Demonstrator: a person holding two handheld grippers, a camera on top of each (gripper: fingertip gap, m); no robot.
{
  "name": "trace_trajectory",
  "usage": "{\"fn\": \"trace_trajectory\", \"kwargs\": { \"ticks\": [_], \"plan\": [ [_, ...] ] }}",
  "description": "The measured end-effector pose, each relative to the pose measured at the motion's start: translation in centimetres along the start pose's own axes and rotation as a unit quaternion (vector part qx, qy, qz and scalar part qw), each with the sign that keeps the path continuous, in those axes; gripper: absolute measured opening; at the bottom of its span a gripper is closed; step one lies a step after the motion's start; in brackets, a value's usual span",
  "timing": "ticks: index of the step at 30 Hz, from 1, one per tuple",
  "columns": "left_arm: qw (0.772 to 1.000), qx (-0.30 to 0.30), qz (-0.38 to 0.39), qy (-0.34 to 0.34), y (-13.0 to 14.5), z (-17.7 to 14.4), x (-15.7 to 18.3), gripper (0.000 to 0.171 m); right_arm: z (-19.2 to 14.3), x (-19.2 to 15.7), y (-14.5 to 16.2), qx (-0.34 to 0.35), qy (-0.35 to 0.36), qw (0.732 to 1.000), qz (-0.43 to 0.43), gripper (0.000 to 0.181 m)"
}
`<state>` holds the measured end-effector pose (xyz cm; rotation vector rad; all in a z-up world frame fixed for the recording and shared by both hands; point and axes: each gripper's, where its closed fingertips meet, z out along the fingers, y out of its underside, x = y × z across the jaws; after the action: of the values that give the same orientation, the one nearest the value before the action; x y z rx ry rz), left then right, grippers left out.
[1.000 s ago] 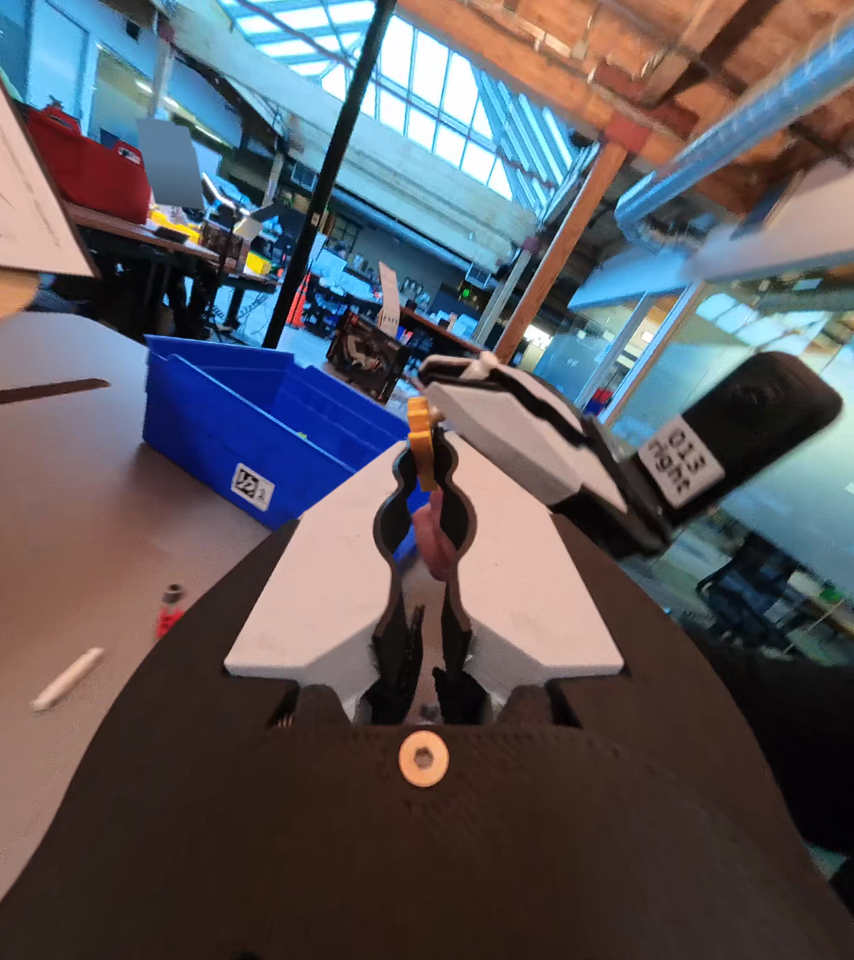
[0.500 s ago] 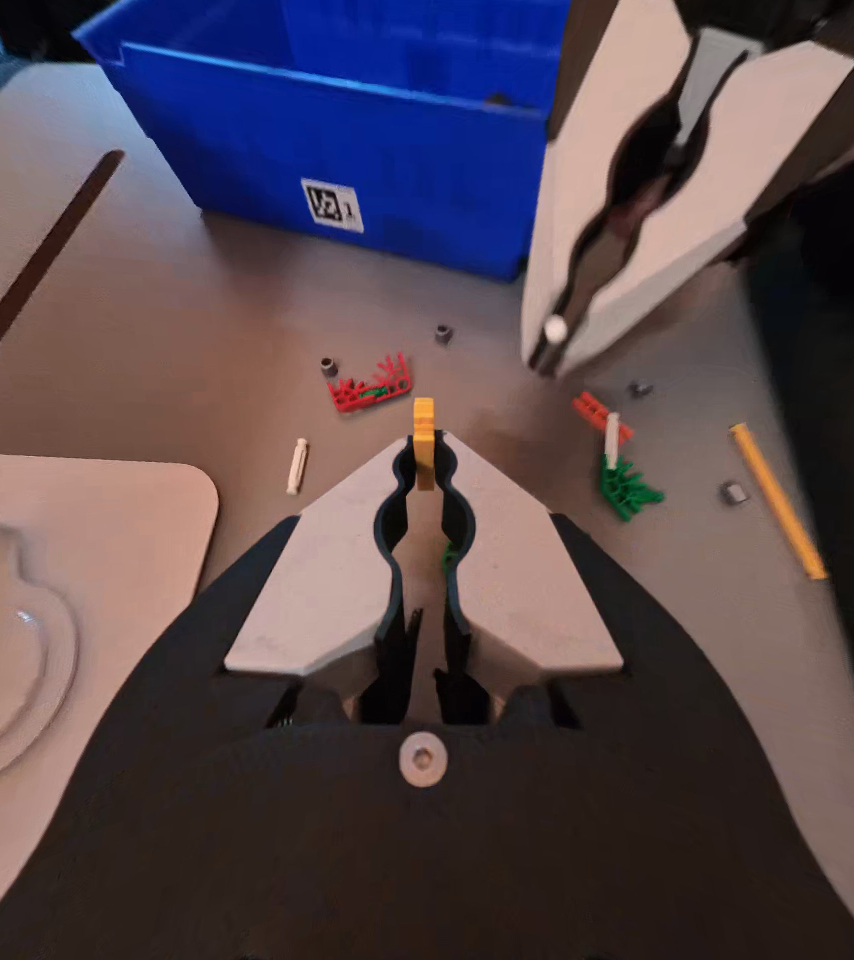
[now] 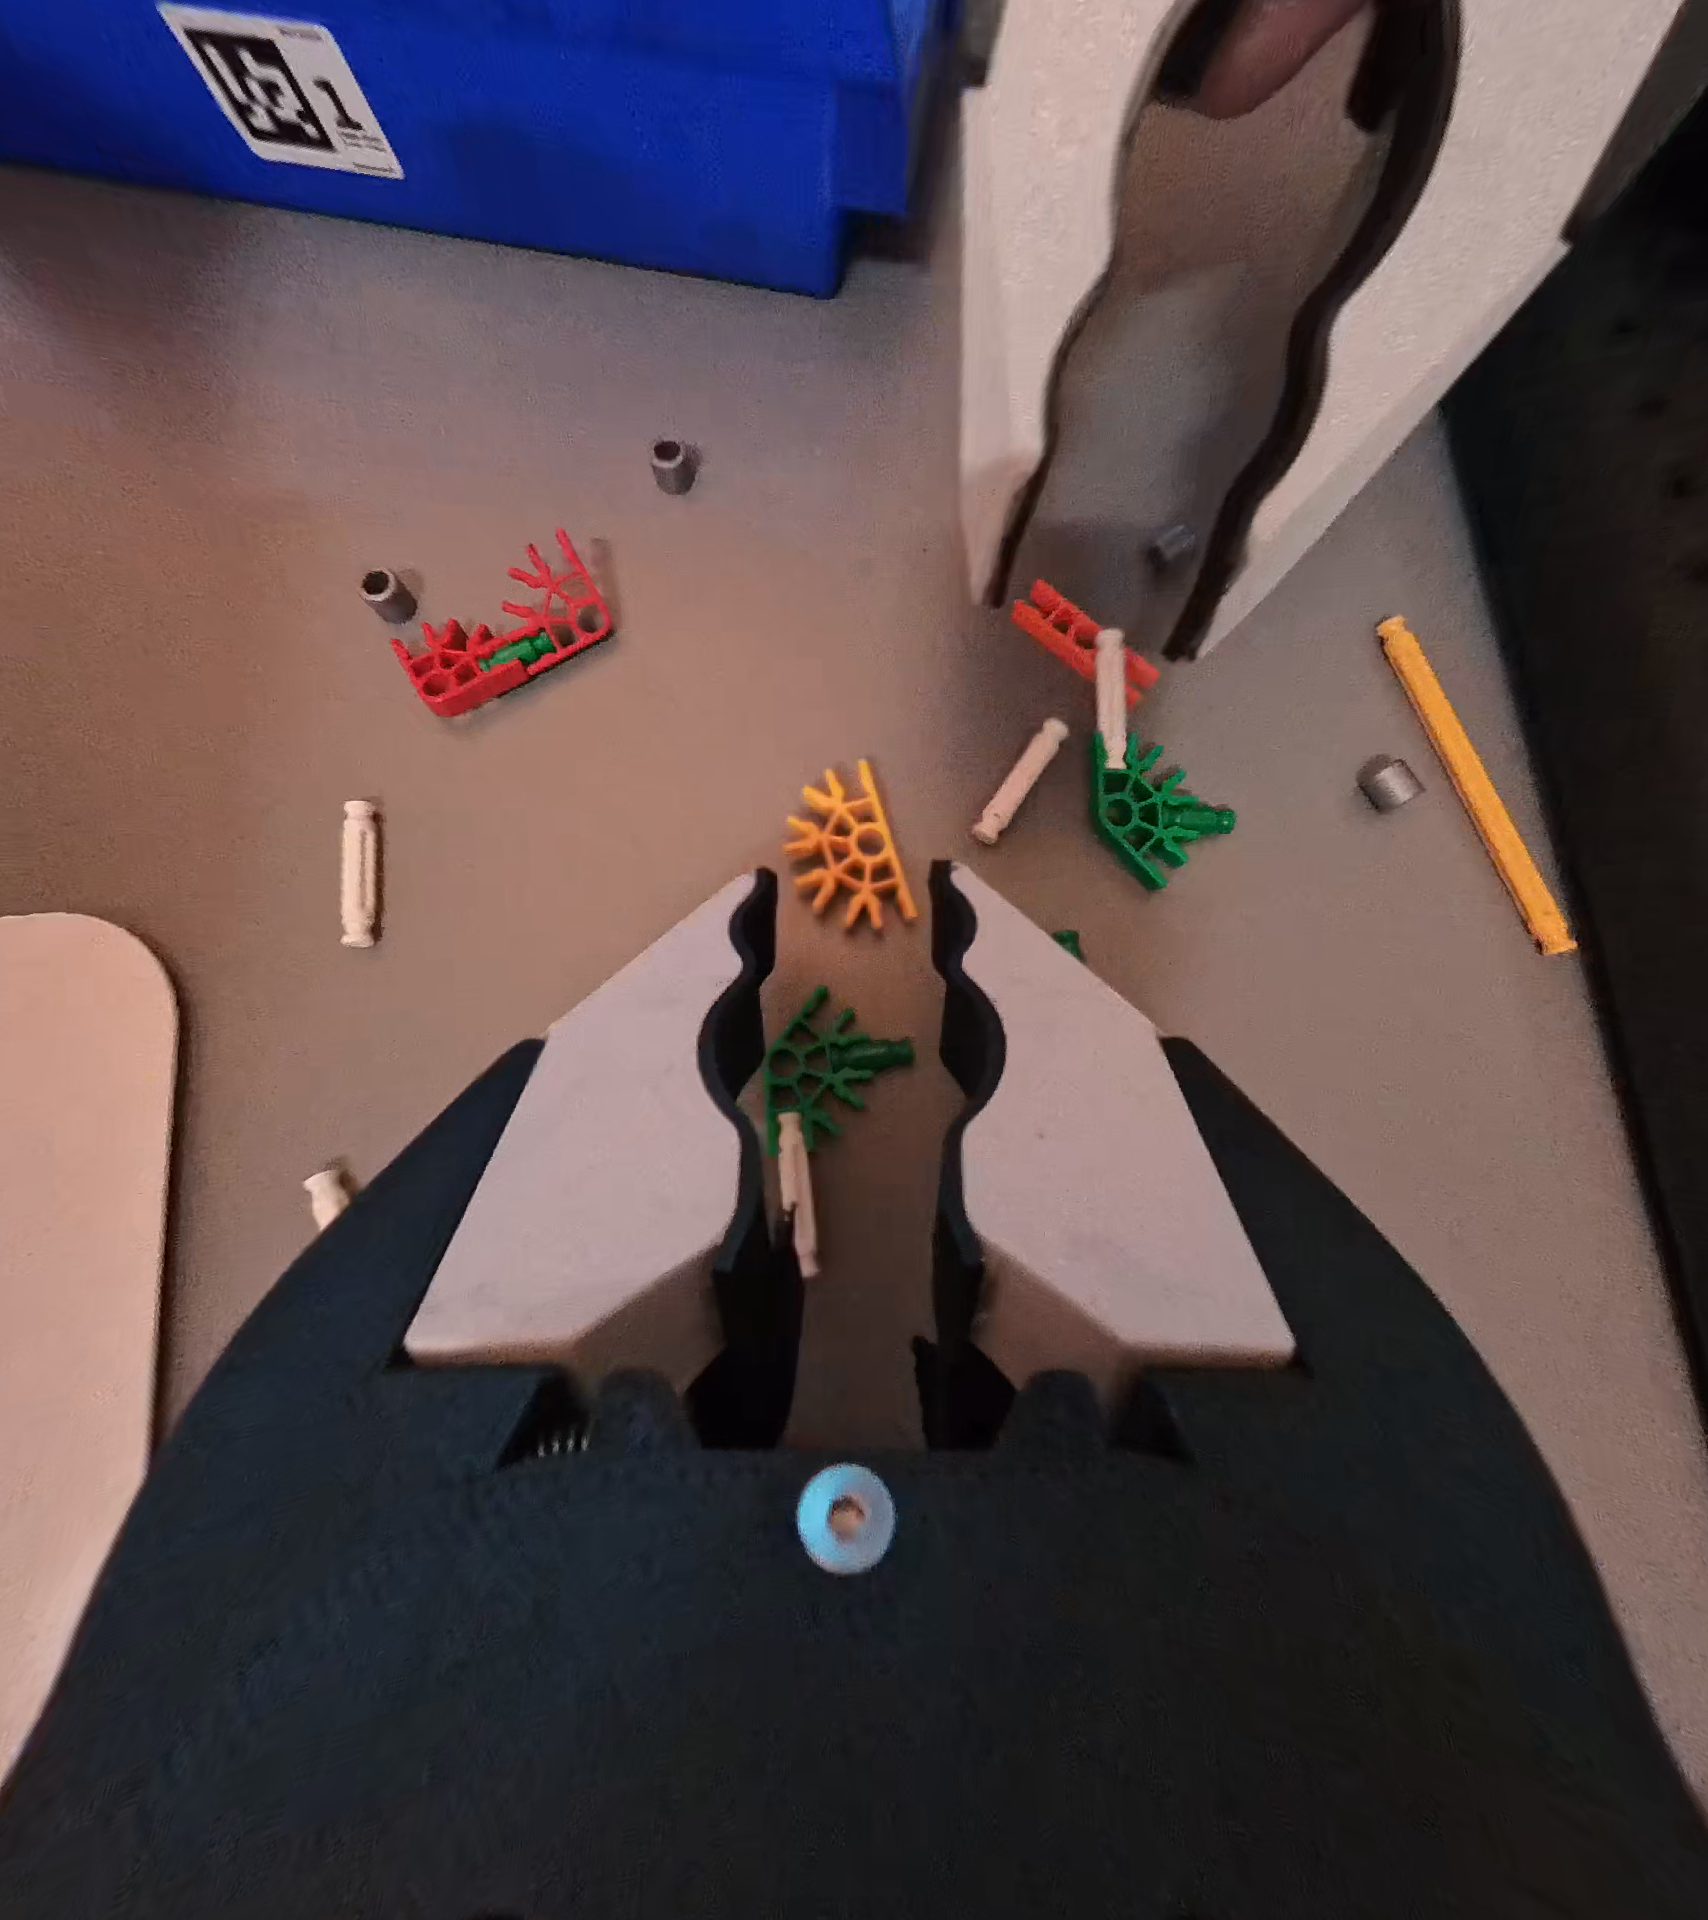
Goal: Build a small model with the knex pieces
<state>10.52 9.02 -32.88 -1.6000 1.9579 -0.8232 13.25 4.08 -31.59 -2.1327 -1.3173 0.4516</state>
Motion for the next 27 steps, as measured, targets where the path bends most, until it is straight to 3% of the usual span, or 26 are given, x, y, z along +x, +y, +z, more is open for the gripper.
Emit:
{"fn": "trace_trajectory", "kwargs": {
  "ticks": [6, 8, 13, 15, 18, 21, 23, 26, 27],
  "plan": [
    [1.0, 0.017, 0.004, -0.004, -0.9, -0.4, -0.1, 0.027, 1.9, -1.4, 3.0, -0.09, -0.029, 0.995, -0.022, 0.019],
    [1.0, 0.017, 0.011, -0.006, -1.0, -0.4, 0.1, 0.027, 2.2, -1.0, 3.3, -0.103, -0.015, 0.994, -0.038, 0.004],
    [0.999, 0.034, 0.015, 0.034, -1.7, -0.3, 2.0, 0.032, 0.0, -0.7, 0.4, -0.022, 0.017, 0.996, -0.085, 0.004],
    [0.995, 0.061, -0.004, 0.079, -2.5, -0.7, 3.2, 0.022, -0.9, 0.3, -0.5, -0.003, 0.06, 0.992, -0.111, 0.004],
    [0.973, 0.126, -0.063, 0.183, -4.3, -2.6, 5.1, 0.042, -1.7, 0.9, -1.4, 0.01, 0.105, 0.982, -0.157, 0.004],
    [0.967, 0.139, -0.095, 0.191, -4.1, -2.7, 4.2, 0.047, -2.7, 0.7, -3.1, 0.045, 0.135, 0.97, -0.196, 0.004],
    [0.964, 0.144, -0.097, 0.199, -4.1, -2.5, 4.5, 0.04, -2.9, 0.6, -3.4, 0.045, 0.15, 0.964, -0.215, 0.004],
    [0.968, 0.145, -0.073, 0.191, -4.7, -2.1, 5.1, 0.009, -2.7, 0.6, -3.4, 0.041, 0.156, 0.961, -0.226, 0.004],
    [0.97, 0.144, -0.067, 0.181, -4.8, -1.9, 5.1, 0.008, -2.8, 0.8, -3.4, 0.041, 0.16, 0.96, -0.224, 0.004]
  ]
}}
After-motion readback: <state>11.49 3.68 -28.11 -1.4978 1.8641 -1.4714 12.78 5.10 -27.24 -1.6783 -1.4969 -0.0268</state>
